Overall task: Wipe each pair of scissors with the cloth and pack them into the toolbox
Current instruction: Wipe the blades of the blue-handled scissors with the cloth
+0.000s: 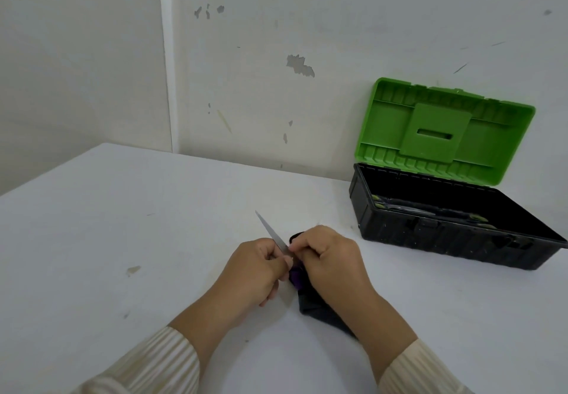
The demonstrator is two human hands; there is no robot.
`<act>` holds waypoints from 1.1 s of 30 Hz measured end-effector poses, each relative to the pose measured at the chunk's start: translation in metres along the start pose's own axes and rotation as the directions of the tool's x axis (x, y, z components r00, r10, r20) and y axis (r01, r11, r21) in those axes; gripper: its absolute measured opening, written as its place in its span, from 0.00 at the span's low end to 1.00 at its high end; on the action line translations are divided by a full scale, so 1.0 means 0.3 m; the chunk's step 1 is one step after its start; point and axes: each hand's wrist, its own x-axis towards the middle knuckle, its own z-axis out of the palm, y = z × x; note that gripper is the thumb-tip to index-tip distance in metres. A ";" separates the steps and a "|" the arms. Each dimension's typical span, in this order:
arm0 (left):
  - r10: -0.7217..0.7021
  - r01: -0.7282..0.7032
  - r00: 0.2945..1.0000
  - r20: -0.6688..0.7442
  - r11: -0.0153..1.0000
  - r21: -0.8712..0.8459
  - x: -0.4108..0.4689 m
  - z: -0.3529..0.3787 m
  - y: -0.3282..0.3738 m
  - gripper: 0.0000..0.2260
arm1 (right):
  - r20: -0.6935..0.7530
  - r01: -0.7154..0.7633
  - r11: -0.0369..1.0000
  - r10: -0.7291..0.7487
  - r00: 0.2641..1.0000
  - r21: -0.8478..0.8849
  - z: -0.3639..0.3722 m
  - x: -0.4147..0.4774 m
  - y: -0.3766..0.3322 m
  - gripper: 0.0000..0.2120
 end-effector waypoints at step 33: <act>-0.010 0.002 0.996 0.087 0.995 0.095 0.001 -0.015 -0.005 0.12 | -0.190 -0.130 0.987 0.146 0.971 0.091 0.023 0.020 0.097 0.05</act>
